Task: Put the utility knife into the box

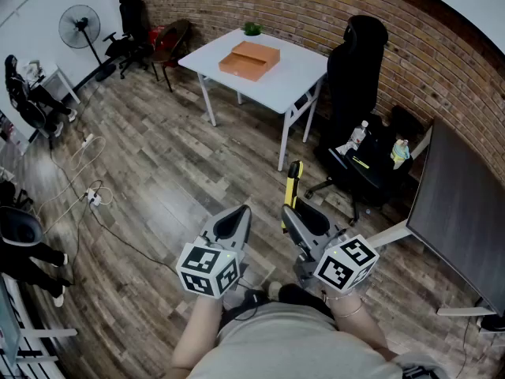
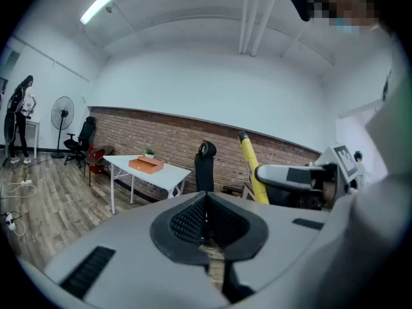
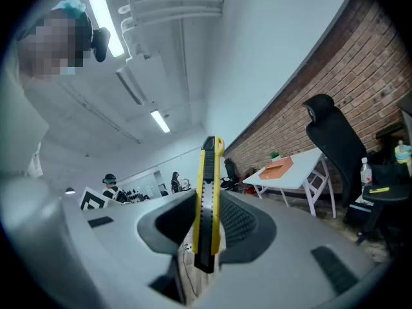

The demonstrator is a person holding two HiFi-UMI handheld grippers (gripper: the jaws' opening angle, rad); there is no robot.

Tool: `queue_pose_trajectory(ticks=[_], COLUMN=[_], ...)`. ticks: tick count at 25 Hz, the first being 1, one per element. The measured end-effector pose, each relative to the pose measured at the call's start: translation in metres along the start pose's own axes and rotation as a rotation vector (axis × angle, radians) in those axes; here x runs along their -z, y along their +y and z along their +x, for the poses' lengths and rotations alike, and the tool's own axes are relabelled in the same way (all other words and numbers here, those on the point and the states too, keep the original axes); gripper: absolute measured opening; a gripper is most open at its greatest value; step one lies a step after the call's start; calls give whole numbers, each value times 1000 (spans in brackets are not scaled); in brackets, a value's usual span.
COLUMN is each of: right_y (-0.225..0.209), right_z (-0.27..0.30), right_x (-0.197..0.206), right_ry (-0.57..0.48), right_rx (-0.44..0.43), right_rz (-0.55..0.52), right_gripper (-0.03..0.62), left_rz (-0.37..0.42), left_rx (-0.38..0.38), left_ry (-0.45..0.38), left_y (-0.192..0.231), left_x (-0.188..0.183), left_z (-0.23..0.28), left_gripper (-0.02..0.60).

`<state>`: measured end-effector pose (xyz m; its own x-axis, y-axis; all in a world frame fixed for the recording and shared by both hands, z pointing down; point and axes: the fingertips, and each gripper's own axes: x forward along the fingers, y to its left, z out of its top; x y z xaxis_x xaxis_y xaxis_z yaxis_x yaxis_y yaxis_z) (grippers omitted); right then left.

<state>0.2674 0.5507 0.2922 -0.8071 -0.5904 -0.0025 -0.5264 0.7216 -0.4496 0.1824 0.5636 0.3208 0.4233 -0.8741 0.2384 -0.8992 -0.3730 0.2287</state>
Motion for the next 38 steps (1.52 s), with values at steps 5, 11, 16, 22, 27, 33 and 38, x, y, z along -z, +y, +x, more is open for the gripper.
queue_pose_trajectory(ticks=[5,11,16,22,27,33,38], right_y=[6,6,3,-8,-20,-43,-74], right_z=[1,-1,-1,-7,-8,12,55], right_x=[1,1,3,13,19,11,4], right_ry=[-3,4,40,73,90,55,19], right_rx=[-21,-21,-43,-57,-61,-23,39], right_rz=[-12,-16,-44,-44,-24,5,36], right_gripper=[112,112,112,114,114,114,114], left_rz=[-7,-28,-72,-45,-67,-58,-45], left_rx=[-1,-16,26,-15,-28,-28,-6], left_ry=[-4,-11,-70,-17,3,20,33], left_y=[-3,-3,-15,-21,-21,-1,40], left_x=[1,3,-3,16,25,20,9], left_z=[-1,-3,1,10,20,41,74], left_gripper=[6,6,7,6,6,7,6])
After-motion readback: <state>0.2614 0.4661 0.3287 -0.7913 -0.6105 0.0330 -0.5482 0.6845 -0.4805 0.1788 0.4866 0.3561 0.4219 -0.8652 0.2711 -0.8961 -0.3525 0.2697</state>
